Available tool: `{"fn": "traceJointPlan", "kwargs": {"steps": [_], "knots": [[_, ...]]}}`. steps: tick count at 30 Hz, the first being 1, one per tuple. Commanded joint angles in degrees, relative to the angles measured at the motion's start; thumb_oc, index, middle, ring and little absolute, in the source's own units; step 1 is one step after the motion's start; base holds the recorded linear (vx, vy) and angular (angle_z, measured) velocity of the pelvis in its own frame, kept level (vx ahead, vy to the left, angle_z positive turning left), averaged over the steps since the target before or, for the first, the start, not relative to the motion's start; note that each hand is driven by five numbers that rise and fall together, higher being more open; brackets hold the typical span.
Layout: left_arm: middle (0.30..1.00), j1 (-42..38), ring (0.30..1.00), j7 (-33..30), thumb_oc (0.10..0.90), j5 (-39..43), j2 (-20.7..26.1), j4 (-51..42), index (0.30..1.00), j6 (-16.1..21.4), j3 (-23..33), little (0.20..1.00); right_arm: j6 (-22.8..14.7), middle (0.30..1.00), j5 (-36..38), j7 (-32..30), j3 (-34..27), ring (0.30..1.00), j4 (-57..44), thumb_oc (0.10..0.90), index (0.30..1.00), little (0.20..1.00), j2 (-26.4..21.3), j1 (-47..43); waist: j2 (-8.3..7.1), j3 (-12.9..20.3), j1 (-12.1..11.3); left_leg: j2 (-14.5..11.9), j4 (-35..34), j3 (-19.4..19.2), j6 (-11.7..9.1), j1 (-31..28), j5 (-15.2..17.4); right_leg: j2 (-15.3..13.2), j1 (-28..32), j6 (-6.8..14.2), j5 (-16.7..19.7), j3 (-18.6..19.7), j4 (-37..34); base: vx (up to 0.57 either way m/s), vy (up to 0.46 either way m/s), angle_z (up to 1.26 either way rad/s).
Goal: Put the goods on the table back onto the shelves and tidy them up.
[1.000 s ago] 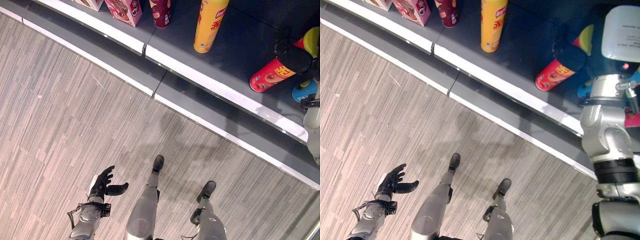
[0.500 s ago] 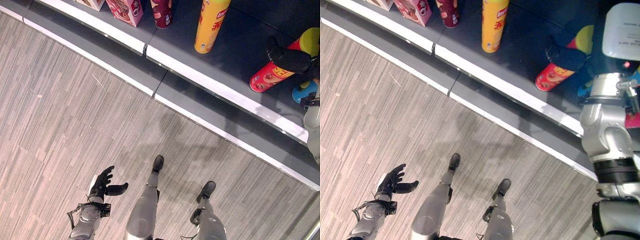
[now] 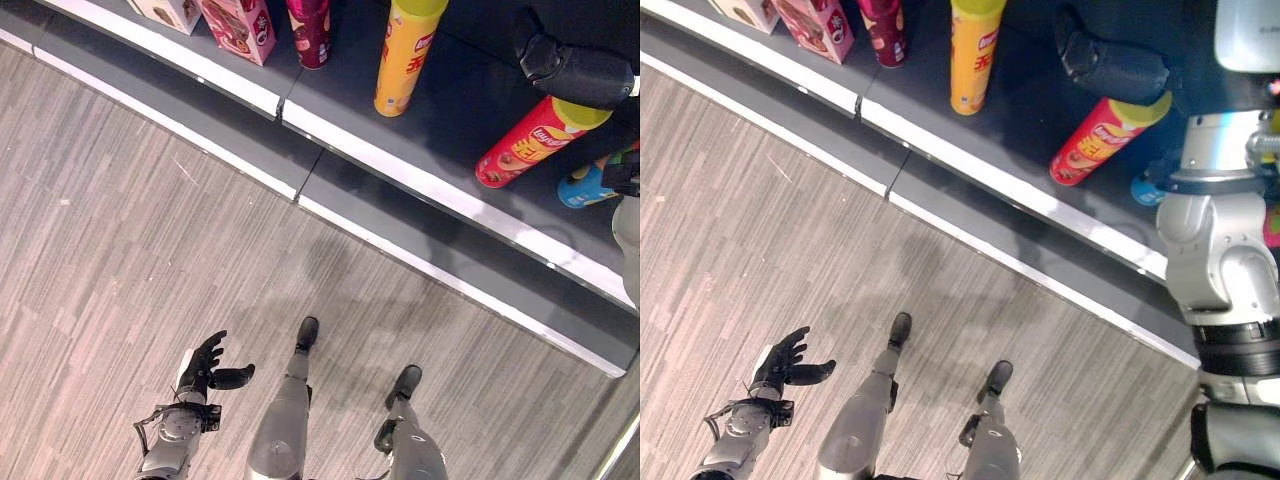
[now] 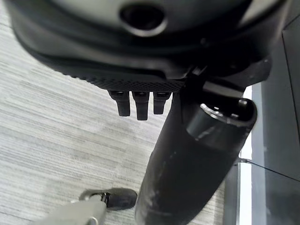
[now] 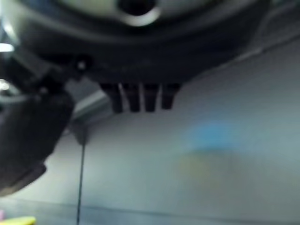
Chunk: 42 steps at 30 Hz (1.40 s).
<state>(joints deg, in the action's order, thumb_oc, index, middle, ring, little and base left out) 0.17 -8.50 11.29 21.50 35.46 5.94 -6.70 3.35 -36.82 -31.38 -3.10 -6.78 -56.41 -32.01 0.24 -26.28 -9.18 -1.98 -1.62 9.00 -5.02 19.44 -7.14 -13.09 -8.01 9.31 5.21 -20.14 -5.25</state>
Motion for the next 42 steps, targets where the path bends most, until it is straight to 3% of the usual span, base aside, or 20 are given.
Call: {"fn": "traceJointPlan", "kwargs": {"steps": [1,3,5,6,7,10,18,24,42], "knots": [[0.900,2.04,0.900,-2.58,0.800,1.20,1.54,3.37,0.900,0.91,0.82,0.900,-6.42,0.900,10.67,-0.27,-7.11,0.900,-9.16,0.800,0.900,0.900,5.01,6.41,-2.42,5.76,1.09,-0.95,-3.38,-3.63,-0.74,-2.28,3.95,-2.90,-1.13,3.86,-0.10,1.40,1.32,0.00,0.000,0.00],[0.900,2.66,0.900,-2.73,0.800,1.05,0.59,3.70,0.900,0.56,0.83,0.900,-11.31,0.900,20.30,1.45,-9.54,0.900,-12.75,0.800,0.900,0.900,13.32,13.52,-2.74,5.62,2.56,-0.88,-3.38,-3.94,-0.63,-2.19,3.97,-2.87,-1.24,3.95,0.25,1.62,1.28,0.00,0.027,-0.03],[0.900,3.15,0.900,-2.51,0.800,0.65,0.25,3.48,0.900,0.42,1.21,0.900,-12.27,0.900,21.98,2.08,-10.95,0.900,-13.65,0.800,0.900,0.900,15.94,17.09,-2.83,5.65,3.17,-0.90,-3.38,-4.09,-0.55,-2.12,3.97,-2.90,-1.33,4.00,0.39,1.60,1.29,0.00,0.014,-0.02],[0.900,3.12,0.900,-2.65,0.800,0.44,-0.46,5.74,0.900,0.15,1.98,0.900,-15.03,0.900,27.41,4.18,-10.66,0.900,-14.36,0.800,0.900,0.900,22.16,21.63,-2.96,5.38,4.47,-1.19,-3.38,-4.64,-0.60,-2.50,4.30,-2.76,-1.28,4.03,0.52,2.02,1.50,0.00,0.025,-0.04],[0.900,3.17,0.900,-2.70,0.800,0.32,-0.88,6.25,0.900,0.14,2.17,0.900,-16.09,0.900,30.31,5.28,-10.33,0.900,-14.04,0.800,0.900,0.900,25.27,23.58,-3.06,5.41,5.10,-1.22,-3.38,-4.95,-0.55,-2.52,4.37,-2.82,-1.34,4.04,0.66,2.21,1.50,0.02,0.032,-0.07],[0.900,3.43,0.900,-3.02,0.800,0.53,-1.47,6.47,0.900,0.23,2.52,0.900,-17.83,0.900,36.45,7.71,-8.86,0.900,-13.24,0.800,0.900,0.900,30.30,26.88,-3.26,5.32,6.39,-1.00,-3.38,-5.39,-0.33,-2.46,4.16,-3.06,-1.69,4.10,1.11,2.73,1.57,0.00,0.057,-0.19],[0.900,3.16,0.900,-3.11,0.800,0.79,-0.86,5.03,0.900,1.15,1.58,0.900,-18.30,0.900,40.44,8.65,-5.32,0.900,-8.71,0.800,0.900,0.900,28.67,23.57,-3.09,4.63,6.60,-0.76,-3.38,-6.24,-0.24,-2.42,4.29,-3.17,-2.50,4.04,1.41,3.55,1.26,-0.01,0.018,-0.14],[0.900,3.14,0.900,-2.52,0.800,0.33,-0.49,5.78,0.900,1.22,0.87,0.900,-18.12,0.900,44.58,9.41,-1.65,0.900,-2.17,0.800,0.900,0.900,27.51,18.85,-2.46,4.23,4.86,-0.59,-3.38,-5.35,-0.15,-2.37,4.14,-3.35,-2.18,3.86,0.78,2.77,1.74,0.01,-0.027,0.06],[0.900,3.58,0.900,-2.33,0.800,0.49,0.31,5.13,0.900,1.50,0.03,0.900,-14.57,0.900,40.82,6.66,-0.24,0.900,8.00,0.800,0.900,0.900,23.53,13.00,-0.44,2.92,2.28,0.15,-3.38,-4.60,-0.19,-1.99,3.96,-3.89,-2.01,3.75,0.00,1.49,2.28,0.00,-0.004,0.03]]}}
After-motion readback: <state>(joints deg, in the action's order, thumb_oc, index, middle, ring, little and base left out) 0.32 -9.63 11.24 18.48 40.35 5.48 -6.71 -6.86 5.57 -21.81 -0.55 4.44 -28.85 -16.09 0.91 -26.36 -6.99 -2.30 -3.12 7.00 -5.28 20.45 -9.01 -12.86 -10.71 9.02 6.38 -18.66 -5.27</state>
